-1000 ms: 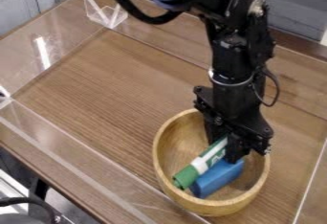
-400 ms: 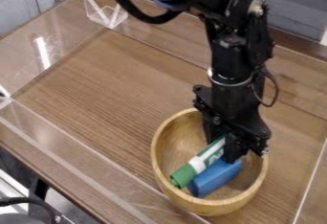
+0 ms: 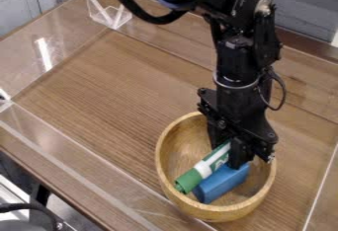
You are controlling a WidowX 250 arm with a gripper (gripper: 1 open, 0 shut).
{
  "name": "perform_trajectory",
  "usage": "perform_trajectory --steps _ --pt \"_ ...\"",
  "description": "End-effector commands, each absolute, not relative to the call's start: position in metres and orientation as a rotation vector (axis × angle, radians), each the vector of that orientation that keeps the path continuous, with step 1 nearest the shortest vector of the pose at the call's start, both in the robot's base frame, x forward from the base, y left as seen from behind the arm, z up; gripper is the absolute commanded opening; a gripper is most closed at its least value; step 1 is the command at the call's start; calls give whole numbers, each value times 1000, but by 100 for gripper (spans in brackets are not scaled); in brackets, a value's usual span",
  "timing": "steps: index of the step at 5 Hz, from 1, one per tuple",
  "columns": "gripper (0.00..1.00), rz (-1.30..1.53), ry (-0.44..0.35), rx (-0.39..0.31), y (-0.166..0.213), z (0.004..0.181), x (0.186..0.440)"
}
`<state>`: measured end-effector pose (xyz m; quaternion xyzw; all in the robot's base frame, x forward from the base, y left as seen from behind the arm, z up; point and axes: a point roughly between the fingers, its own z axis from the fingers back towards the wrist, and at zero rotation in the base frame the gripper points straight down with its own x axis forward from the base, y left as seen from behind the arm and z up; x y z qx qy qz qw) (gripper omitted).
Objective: Remove the green marker from inside the brown bowl and put it on the table
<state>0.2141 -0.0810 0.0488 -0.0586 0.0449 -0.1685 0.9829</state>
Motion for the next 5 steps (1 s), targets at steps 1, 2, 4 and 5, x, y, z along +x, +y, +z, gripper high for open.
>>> perform_trajectory --steps 1,2,4,5 --pt "0 -361 120 -120 -77 53 204" --pt "0 -364 122 -123 -77 56 203" --pt "0 -372 123 -131 -76 62 200" --pt "0 -379 124 -136 -76 64 199"
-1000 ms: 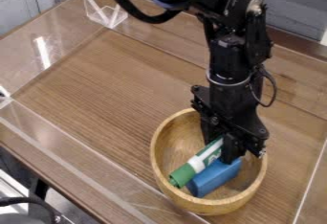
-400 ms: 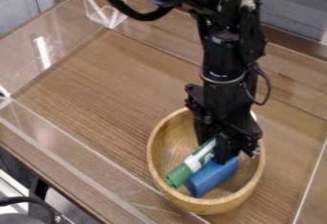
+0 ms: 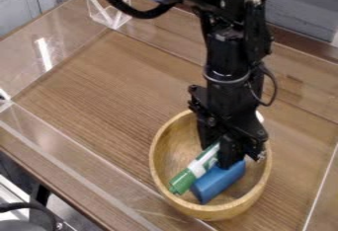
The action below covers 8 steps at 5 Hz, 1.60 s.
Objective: Remove the green marker from inside the brown bowl and put it on the table
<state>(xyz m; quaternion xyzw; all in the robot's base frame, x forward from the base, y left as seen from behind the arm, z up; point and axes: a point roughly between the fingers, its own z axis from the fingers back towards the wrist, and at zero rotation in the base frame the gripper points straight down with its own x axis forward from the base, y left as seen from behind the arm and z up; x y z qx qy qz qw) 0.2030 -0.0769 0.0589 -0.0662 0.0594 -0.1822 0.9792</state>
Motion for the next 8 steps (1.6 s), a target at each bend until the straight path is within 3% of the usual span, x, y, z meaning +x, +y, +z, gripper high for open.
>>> perform_trajectory --steps 1,8 --pt "0 -387 124 -141 -76 66 198" --pt "0 -448 111 -178 -73 83 190"
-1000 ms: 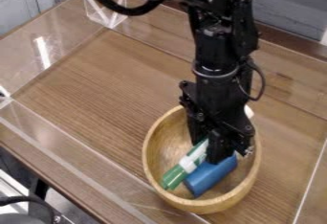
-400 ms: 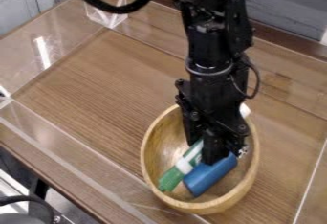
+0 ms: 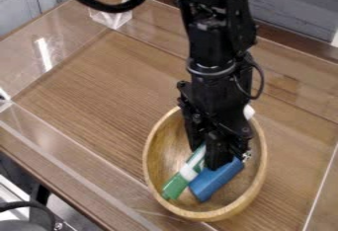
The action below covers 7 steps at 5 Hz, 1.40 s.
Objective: Remove the green marker from inside the brown bowl and put it on the table
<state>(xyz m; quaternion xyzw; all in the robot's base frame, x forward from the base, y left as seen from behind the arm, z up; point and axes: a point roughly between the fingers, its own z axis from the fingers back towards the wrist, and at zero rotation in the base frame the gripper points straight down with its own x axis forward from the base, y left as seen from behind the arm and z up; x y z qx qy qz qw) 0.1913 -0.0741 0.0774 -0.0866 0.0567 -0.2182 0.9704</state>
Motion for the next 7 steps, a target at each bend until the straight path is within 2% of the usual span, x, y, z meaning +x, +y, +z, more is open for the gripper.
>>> perform_trajectory --steps 1,7 --pt "0 -449 108 -183 -72 87 189" --pt "0 -515 106 -206 -69 94 180"
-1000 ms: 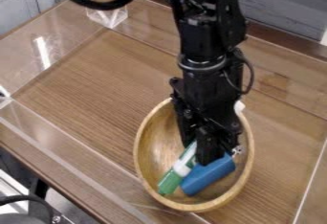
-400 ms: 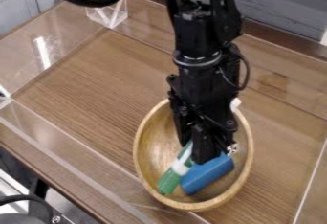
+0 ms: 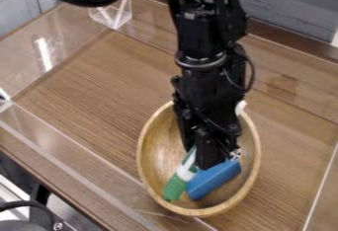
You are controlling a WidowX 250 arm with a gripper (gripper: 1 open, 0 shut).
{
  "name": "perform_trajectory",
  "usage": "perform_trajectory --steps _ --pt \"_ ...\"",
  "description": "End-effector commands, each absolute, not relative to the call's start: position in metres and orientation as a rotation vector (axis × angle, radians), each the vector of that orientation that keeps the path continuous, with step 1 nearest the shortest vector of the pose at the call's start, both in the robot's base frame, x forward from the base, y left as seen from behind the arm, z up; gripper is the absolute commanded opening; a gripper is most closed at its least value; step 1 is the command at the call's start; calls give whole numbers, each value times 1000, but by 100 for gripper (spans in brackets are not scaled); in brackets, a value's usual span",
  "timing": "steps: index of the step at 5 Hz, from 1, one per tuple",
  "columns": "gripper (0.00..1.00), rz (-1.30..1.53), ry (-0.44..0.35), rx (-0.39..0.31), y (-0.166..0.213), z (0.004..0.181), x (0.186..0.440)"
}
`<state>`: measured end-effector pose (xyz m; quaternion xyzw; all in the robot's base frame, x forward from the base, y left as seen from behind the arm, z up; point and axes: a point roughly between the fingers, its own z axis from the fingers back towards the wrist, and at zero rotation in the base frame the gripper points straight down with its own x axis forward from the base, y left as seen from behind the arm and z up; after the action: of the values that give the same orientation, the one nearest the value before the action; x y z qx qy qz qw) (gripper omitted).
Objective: Remove the green marker from inside the brown bowl and put it on the table
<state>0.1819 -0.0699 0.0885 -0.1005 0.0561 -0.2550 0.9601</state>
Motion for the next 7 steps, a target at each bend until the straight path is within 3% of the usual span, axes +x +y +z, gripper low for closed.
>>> perform_trajectory --steps 1,7 --pt "0 -532 106 -209 -68 94 179" --pt "0 -642 97 -219 -68 87 173"
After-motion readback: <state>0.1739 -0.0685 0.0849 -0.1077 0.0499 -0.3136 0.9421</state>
